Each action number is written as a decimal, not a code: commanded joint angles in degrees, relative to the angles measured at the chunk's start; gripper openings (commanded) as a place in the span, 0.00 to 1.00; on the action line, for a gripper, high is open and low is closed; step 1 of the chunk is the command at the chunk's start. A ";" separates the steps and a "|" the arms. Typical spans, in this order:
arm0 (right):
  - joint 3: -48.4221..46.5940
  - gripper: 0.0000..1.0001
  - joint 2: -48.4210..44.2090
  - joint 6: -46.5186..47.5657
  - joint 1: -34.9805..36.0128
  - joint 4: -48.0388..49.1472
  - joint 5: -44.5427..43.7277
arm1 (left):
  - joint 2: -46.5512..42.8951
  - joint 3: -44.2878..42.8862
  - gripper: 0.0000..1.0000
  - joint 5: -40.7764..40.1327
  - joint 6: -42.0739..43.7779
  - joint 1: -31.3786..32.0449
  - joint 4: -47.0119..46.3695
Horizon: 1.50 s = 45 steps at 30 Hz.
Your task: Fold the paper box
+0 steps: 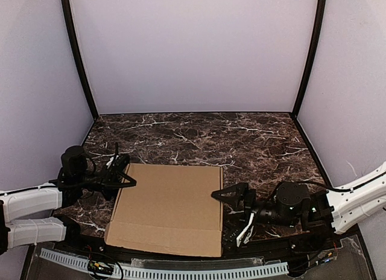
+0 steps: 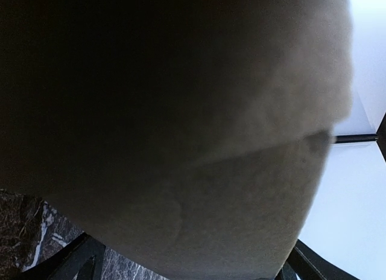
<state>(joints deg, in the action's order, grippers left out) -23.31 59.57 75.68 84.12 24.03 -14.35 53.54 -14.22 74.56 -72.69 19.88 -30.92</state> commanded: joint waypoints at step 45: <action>2.16 0.47 -10.69 -52.46 -6.63 -6.81 2.81 | -14.32 -25.08 0.99 -38.99 38.89 0.16 55.55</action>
<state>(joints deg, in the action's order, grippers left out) -21.91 50.35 31.40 80.79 13.63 -17.37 40.38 -36.47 41.71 -40.97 20.03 15.03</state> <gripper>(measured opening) 0.635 0.987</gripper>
